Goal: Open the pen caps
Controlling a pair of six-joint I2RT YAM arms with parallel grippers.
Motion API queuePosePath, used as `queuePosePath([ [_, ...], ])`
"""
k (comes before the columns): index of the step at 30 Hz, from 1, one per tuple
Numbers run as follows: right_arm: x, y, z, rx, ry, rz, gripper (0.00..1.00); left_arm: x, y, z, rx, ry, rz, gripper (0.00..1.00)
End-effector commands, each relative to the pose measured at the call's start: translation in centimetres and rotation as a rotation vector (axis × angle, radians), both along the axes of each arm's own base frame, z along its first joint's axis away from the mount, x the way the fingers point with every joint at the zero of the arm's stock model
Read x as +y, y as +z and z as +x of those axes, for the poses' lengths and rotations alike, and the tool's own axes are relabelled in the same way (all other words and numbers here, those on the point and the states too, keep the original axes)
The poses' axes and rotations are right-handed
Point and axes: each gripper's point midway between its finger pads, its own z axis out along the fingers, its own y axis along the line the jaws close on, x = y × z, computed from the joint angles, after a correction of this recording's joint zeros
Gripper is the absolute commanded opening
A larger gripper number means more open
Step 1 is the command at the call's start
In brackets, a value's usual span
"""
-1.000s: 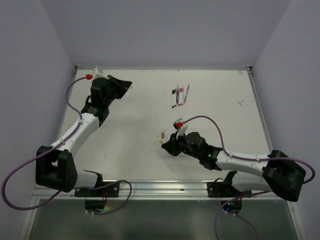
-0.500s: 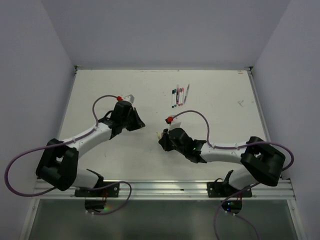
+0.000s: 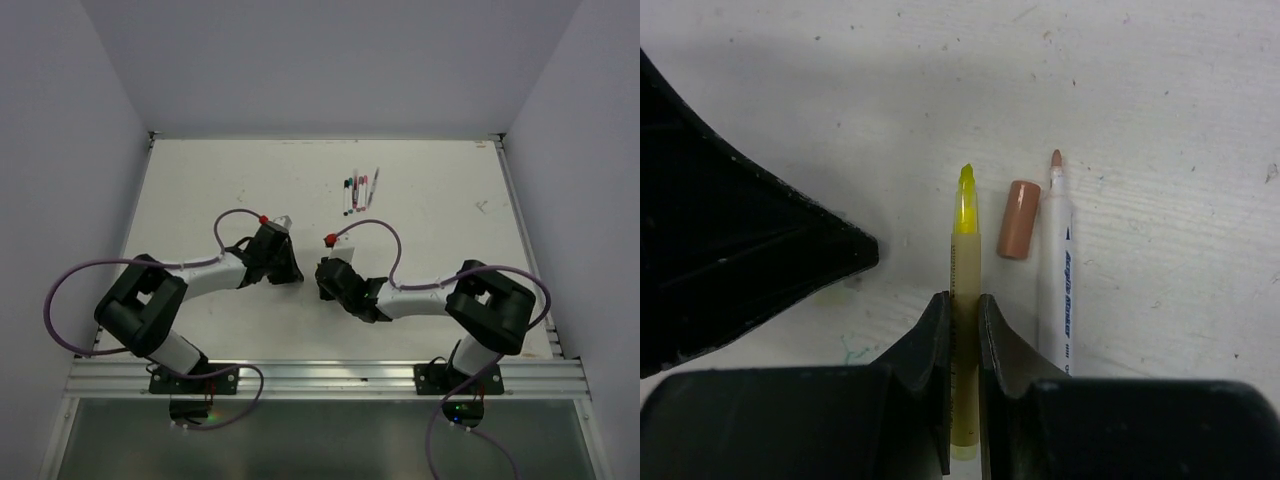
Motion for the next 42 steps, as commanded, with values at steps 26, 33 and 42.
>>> queuePosePath([
  [26, -0.4, 6.6, 1.5, -0.134, -0.074, 0.114, 0.39, -1.6, -1.5, -0.1, 0.051, 0.038, -0.045, 0.28],
  [33, -4.1, 10.5, 1.9, -0.248, -0.151, 0.105, 0.54, -1.8, -1.3, -0.3, 0.059, 0.036, -0.058, 0.32],
  [42, -8.8, 11.5, 4.6, -0.279, -0.280, 0.043, 0.62, -3.2, -0.4, -0.4, 0.057, 0.066, -0.181, 0.32],
])
